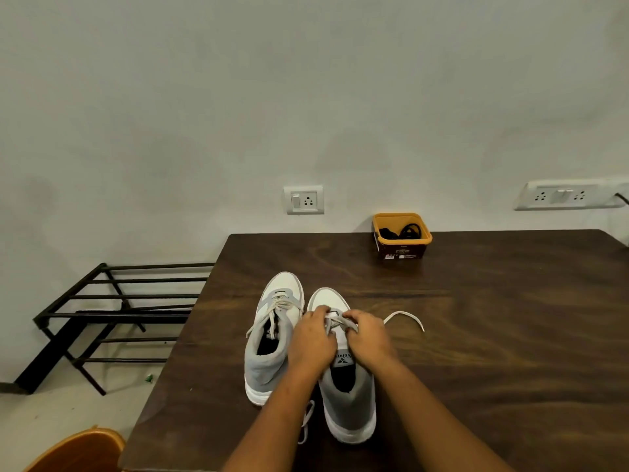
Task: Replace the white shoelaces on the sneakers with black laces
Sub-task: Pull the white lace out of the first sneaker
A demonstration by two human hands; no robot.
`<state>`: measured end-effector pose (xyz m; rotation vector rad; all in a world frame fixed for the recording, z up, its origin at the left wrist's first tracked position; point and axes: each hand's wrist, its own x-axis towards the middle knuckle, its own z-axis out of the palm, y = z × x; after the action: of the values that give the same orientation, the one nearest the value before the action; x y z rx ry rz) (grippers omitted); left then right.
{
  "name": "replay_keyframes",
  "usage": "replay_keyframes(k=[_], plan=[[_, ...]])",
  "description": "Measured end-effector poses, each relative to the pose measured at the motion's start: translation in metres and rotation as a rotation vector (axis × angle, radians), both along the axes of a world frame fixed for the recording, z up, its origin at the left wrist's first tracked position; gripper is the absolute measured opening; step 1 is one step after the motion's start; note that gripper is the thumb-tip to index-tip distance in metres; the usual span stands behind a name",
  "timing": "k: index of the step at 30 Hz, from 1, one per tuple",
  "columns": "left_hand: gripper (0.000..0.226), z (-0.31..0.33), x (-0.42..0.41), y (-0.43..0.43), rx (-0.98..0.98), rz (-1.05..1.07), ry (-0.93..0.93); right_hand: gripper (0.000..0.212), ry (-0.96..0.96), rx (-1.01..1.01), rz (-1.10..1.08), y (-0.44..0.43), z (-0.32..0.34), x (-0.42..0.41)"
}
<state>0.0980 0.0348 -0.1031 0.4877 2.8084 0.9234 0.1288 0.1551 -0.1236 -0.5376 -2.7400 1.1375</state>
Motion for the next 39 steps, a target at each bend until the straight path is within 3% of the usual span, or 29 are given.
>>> replay_keyframes(k=[4, 8, 12, 19, 22, 26, 33, 39], plan=[[0.029, -0.011, -0.002, 0.004, -0.039, -0.058, 0.281, 0.024, 0.044, -0.153, -0.212, -0.006, -0.004, 0.001], [0.024, -0.018, -0.009, 0.006, -0.119, -0.113, 0.315, 0.024, 0.085, -0.216, -0.318, -0.013, -0.008, 0.006], [0.024, -0.017, -0.011, 0.008, -0.135, -0.130, 0.298, 0.024, 0.090, -0.214, -0.307, -0.016, -0.008, 0.007], [0.023, -0.003, -0.019, 0.016, -0.189, -0.149, 0.106, 0.025, 0.031, -0.129, -0.280, -0.020, -0.009, 0.004], [0.016, 0.002, -0.023, 0.015, 0.059, -0.015, -0.125, 0.024, 0.019, -0.086, -0.285, -0.022, -0.009, 0.003], [0.037, 0.016, -0.028, 0.006, 0.784, 0.245, -0.552, 0.026, 0.006, -0.069, -0.288, -0.022, -0.008, 0.003], [0.031, 0.039, -0.030, 0.006, 1.405, 0.432, -0.612, 0.029, -0.059, 0.005, -0.283, -0.024, -0.006, 0.002], [0.036, 0.048, -0.038, -0.001, 1.572, 0.463, -0.551, 0.028, -0.067, 0.014, -0.285, -0.022, -0.005, 0.004]])
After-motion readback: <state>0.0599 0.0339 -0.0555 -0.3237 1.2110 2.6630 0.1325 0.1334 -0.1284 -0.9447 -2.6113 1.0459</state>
